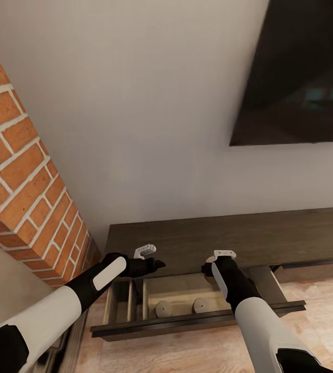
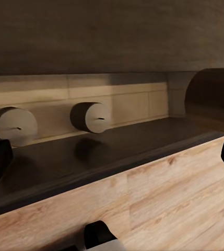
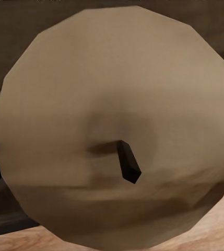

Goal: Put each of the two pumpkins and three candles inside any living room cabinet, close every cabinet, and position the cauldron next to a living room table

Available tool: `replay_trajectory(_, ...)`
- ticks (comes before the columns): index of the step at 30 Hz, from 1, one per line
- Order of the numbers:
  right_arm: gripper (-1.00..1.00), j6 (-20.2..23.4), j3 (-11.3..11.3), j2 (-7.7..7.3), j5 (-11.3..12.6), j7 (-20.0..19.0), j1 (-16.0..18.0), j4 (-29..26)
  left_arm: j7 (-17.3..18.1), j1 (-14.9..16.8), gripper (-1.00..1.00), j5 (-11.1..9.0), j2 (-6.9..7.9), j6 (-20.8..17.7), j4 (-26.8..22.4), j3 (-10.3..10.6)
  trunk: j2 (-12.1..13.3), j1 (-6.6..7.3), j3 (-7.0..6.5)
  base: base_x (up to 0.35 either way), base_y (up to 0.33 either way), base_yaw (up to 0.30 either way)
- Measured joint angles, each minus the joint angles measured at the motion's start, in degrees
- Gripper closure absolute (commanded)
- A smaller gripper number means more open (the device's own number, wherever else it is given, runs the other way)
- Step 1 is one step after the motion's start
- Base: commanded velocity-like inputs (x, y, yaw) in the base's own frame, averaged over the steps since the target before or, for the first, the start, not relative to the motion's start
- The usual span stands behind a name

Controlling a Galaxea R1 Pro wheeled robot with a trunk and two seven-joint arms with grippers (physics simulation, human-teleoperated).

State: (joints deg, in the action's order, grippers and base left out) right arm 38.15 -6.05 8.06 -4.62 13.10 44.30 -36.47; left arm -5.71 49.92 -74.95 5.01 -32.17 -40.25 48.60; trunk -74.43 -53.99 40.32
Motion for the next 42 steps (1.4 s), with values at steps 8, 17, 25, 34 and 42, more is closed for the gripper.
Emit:
replay_trajectory(8, 1.0, 0.0, 0.0, 0.11, 0.1, 0.0, 0.0, 0.1, 0.0, 0.0, -1.0, -0.1, 0.0, 0.0, 0.0, 0.0, 0.0, 0.0, 0.0, 0.0, -0.004, 0.0)
replay_trajectory(17, 1.0, -0.1, 0.0, 0.12, 0.2, 0.0, 0.0, 0.1, 0.0, 0.0, -1.0, 0.0, 0.06, 0.0, 0.0, 0.0, 0.0, 0.0, 0.0, 0.169, -0.001, 0.0)
replay_trajectory(25, 1.0, -0.1, 0.0, 0.12, 0.2, 0.0, 0.0, 0.1, 0.1, 0.0, -1.0, 0.1, 0.0, 0.0, 0.0, 0.0, 0.0, 0.0, 0.0, 0.296, 0.0, 0.0)
replay_trajectory(34, 1.0, -0.1, 0.0, 0.12, 0.2, 0.0, 0.0, 0.1, 0.0, 0.0, -1.0, 0.1, -0.08, 0.0, 0.0, 0.0, 0.0, 0.0, 0.0, 0.091, -0.139, 0.0)
replay_trajectory(42, 1.0, -0.1, 0.0, 0.17, 0.2, 0.0, 0.0, 0.1, 0.0, 0.0, -1.0, 0.1, -0.09, 0.0, 0.0, 0.0, 0.0, 0.0, 0.0, 0.154, -0.277, 0.0)
